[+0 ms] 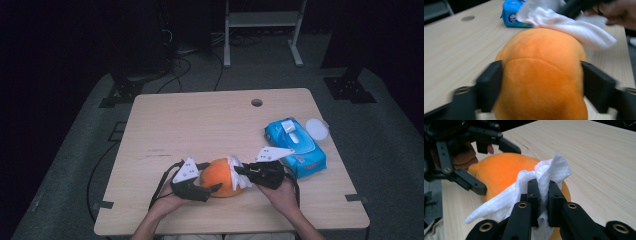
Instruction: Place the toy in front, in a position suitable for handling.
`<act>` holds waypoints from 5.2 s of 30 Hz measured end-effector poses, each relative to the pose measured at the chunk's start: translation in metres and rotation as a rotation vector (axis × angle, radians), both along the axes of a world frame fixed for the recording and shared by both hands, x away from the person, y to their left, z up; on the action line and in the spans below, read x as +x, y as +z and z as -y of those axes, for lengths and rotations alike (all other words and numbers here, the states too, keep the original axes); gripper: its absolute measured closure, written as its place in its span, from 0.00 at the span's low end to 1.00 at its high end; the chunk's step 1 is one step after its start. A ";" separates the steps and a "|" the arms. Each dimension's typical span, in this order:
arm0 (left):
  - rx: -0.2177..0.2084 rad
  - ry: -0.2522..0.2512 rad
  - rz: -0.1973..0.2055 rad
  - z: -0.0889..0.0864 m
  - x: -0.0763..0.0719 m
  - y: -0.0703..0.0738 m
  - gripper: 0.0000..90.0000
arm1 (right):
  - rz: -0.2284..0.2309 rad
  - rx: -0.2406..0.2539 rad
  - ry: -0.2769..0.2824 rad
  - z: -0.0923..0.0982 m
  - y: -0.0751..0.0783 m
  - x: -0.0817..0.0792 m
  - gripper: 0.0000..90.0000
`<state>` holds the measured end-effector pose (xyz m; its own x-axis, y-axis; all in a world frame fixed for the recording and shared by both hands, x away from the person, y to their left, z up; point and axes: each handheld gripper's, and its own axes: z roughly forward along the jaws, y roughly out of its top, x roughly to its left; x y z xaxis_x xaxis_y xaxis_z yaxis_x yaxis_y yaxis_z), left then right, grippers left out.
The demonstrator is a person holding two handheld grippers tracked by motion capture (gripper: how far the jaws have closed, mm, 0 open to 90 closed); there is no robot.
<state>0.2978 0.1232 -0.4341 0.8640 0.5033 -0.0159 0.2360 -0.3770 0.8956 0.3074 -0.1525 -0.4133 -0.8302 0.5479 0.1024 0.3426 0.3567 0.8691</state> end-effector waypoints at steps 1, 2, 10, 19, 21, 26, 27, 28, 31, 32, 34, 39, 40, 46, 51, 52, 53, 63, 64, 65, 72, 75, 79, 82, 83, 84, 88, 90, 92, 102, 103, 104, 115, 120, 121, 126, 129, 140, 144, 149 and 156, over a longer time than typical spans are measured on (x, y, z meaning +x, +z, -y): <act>-0.004 0.019 -0.031 -0.001 0.002 0.000 0.11 | 0.008 -0.014 -0.003 -0.001 0.000 -0.001 0.91; -0.013 0.025 -0.058 -0.002 0.002 0.000 0.09 | 0.016 -0.023 0.001 -0.003 0.001 -0.003 0.91; -0.045 0.041 -0.098 -0.005 0.001 0.001 0.39 | 0.041 -0.035 0.006 -0.012 0.003 -0.011 0.91; 0.087 -0.039 0.208 0.016 -0.012 0.008 0.50 | 0.099 -0.013 0.004 -0.016 0.018 -0.018 0.91; 0.087 -0.058 0.206 0.014 -0.011 0.007 0.49 | 0.111 -0.029 -0.001 -0.016 0.018 -0.018 0.91; 0.017 0.021 0.084 0.005 -0.004 0.004 0.18 | 0.043 -0.044 -0.044 -0.002 0.003 -0.005 0.92; 0.003 0.049 0.040 0.003 -0.001 0.003 0.14 | 0.036 -0.048 -0.043 -0.001 0.001 -0.004 0.92; -0.017 0.065 -0.017 0.000 0.003 0.002 0.12 | 0.024 -0.047 -0.045 -0.001 0.000 -0.004 0.92; -0.052 0.061 -0.092 -0.005 0.007 -0.002 0.18 | 0.040 -0.059 -0.040 -0.006 0.002 -0.005 0.92; -0.038 0.060 -0.071 -0.005 0.006 -0.001 0.24 | 0.047 -0.059 -0.039 -0.008 0.002 -0.007 0.92; -0.007 0.041 -0.026 -0.002 0.002 0.000 0.31 | 0.063 -0.059 -0.026 -0.013 0.004 -0.011 0.92; 0.051 -0.022 0.074 0.007 -0.008 0.003 0.36 | 0.097 -0.037 0.013 -0.019 0.014 -0.016 0.91; 0.052 -0.024 0.078 0.008 -0.008 0.003 0.36 | 0.096 -0.031 0.003 -0.017 0.015 -0.015 0.91; -0.035 0.055 -0.071 0.002 0.004 0.000 0.09 | 0.058 -0.054 -0.011 -0.008 0.002 -0.008 0.92; -0.059 0.051 -0.100 0.002 0.003 -0.002 0.23 | 0.042 -0.057 -0.009 -0.009 0.004 -0.007 0.92; -0.049 0.048 -0.083 0.003 0.001 -0.001 0.26 | 0.052 -0.056 -0.013 -0.010 0.006 -0.008 0.92; -0.032 0.046 -0.059 0.006 -0.002 0.000 0.28 | 0.058 -0.059 -0.014 -0.011 0.007 -0.009 0.92; 0.081 -0.018 0.104 0.022 -0.018 0.004 0.31 | 0.122 -0.039 0.034 -0.020 0.021 -0.017 0.91; 0.079 -0.022 0.105 0.021 -0.018 0.004 0.31 | 0.110 -0.040 0.012 -0.015 0.020 -0.014 0.91; 0.079 -0.023 0.105 0.021 -0.018 0.004 0.31 | 0.097 -0.041 -0.008 -0.010 0.018 -0.011 0.91; 0.113 -0.040 0.135 0.026 -0.022 0.004 0.31 | 0.125 -0.028 0.068 -0.025 0.019 -0.024 0.91; 0.116 -0.039 0.134 0.025 -0.023 0.004 0.31 | 0.129 -0.026 0.085 -0.030 0.020 -0.026 0.91; 0.120 -0.028 0.106 0.020 -0.019 0.002 0.31 | 0.094 -0.030 0.018 -0.014 0.016 -0.014 0.91; 0.103 -0.028 0.072 0.015 -0.015 0.001 0.29 | 0.064 -0.053 -0.036 0.000 0.006 -0.004 0.91; 0.100 -0.031 0.060 0.015 -0.015 0.003 0.27 | 0.045 -0.035 -0.036 0.002 0.003 -0.001 0.91; 0.089 -0.028 0.052 0.015 -0.015 0.006 0.23 | 0.032 -0.019 -0.033 0.003 0.001 0.000 0.91; 0.034 -0.021 0.077 0.015 -0.016 0.015 0.21 | 0.076 -0.031 0.013 -0.011 0.003 -0.008 0.91; 0.061 -0.020 0.071 0.015 -0.015 0.010 0.25 | 0.099 -0.050 0.027 -0.019 0.003 -0.012 0.91; 0.050 -0.016 0.057 0.011 -0.013 0.007 0.26 | 0.100 -0.063 0.026 -0.020 0.003 -0.012 0.91; 0.018 -0.006 -0.007 0.001 -0.007 0.004 0.27 | 0.020 -0.071 -0.048 0.001 -0.009 0.001 0.91; 0.023 -0.014 0.007 0.002 -0.007 0.006 0.25 | 0.022 -0.071 -0.050 0.000 -0.009 0.000 0.91; 0.024 -0.018 0.023 0.004 -0.007 0.007 0.23 | 0.038 -0.068 -0.043 -0.003 -0.007 -0.003 0.91; 0.037 0.043 -0.012 -0.002 -0.002 0.002 0.29 | 0.034 -0.071 -0.018 -0.007 -0.007 -0.004 0.91; 0.030 0.068 -0.028 -0.005 -0.001 0.001 0.30 | 0.034 -0.059 -0.019 -0.010 -0.005 -0.008 0.91; 0.030 0.070 -0.027 -0.004 -0.001 0.001 0.30 | 0.048 -0.045 0.008 -0.013 -0.002 -0.011 0.91; 0.025 0.069 -0.030 -0.007 0.000 0.001 0.31 | 0.094 -0.078 0.046 -0.025 0.000 -0.020 0.91; 0.008 0.067 -0.039 -0.010 0.001 0.000 0.32 | 0.046 -0.061 0.000 -0.014 -0.007 -0.009 0.91; 0.002 0.086 -0.047 -0.012 0.001 -0.002 0.32 | 0.023 -0.021 -0.008 -0.009 -0.007 -0.008 0.91; 0.004 0.083 -0.046 -0.012 0.001 -0.001 0.32 | 0.050 -0.036 0.016 -0.016 -0.004 -0.014 0.91; 0.001 0.088 -0.047 -0.012 0.002 -0.001 0.32 | -0.009 -0.045 -0.043 -0.005 -0.015 -0.002 0.91; -0.016 0.088 -0.051 -0.013 0.002 -0.003 0.32 | 0.021 -0.003 0.011 -0.014 -0.005 -0.011 0.91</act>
